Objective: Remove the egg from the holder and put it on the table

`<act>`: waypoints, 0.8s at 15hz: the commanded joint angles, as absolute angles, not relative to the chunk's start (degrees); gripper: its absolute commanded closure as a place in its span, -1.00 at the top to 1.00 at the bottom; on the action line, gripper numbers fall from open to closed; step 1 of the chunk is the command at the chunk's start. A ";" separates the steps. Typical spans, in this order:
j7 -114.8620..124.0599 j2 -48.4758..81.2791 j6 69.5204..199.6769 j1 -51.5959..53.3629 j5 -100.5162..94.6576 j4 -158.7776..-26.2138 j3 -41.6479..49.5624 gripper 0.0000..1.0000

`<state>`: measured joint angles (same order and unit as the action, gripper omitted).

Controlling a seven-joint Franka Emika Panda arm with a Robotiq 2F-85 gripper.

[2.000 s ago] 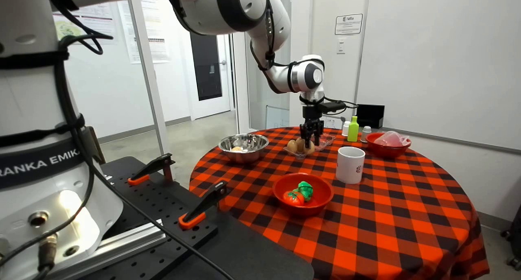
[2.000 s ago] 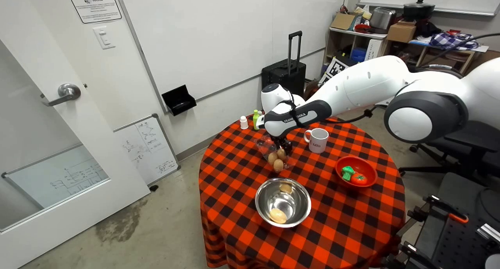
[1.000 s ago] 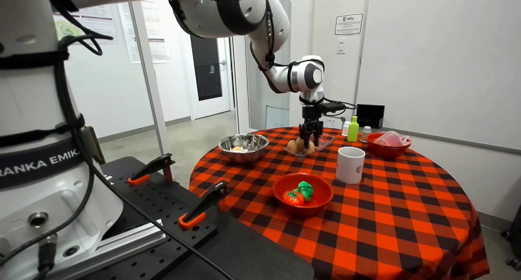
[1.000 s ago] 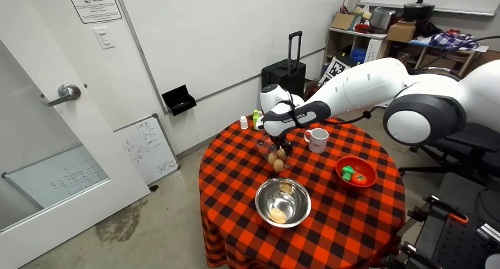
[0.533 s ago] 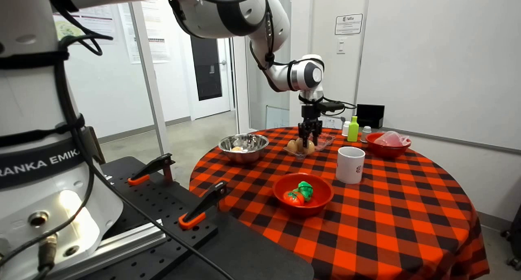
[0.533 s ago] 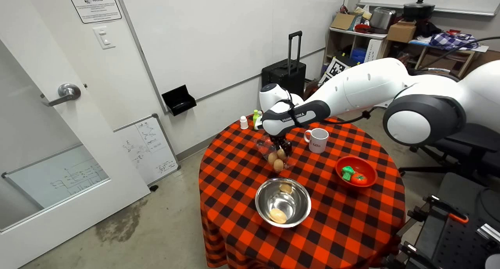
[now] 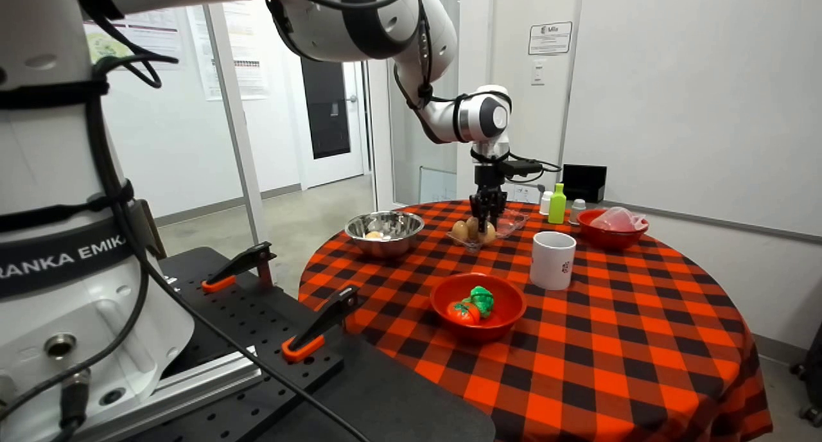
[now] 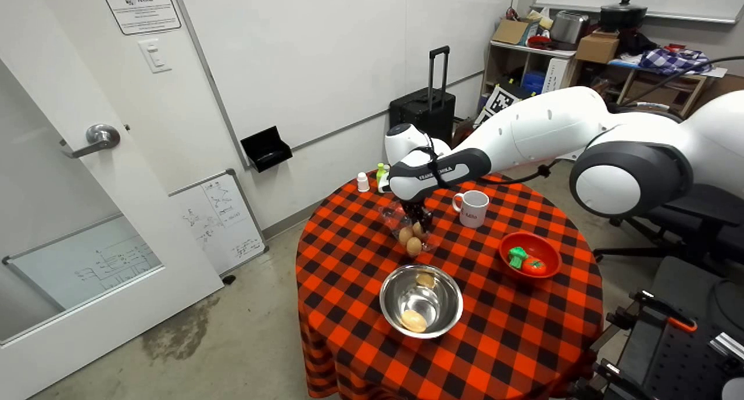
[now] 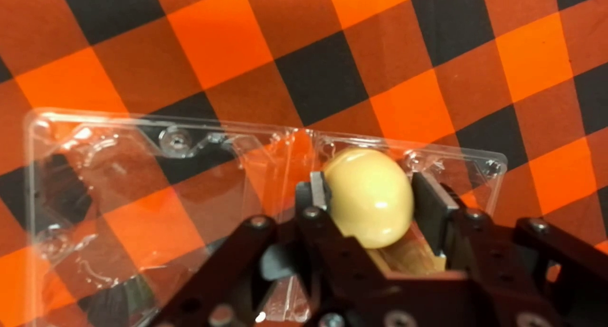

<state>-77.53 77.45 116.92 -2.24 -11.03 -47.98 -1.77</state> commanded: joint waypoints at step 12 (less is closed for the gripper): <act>-73.45 72.21 118.09 -4.69 -9.99 -51.06 -2.58 -0.57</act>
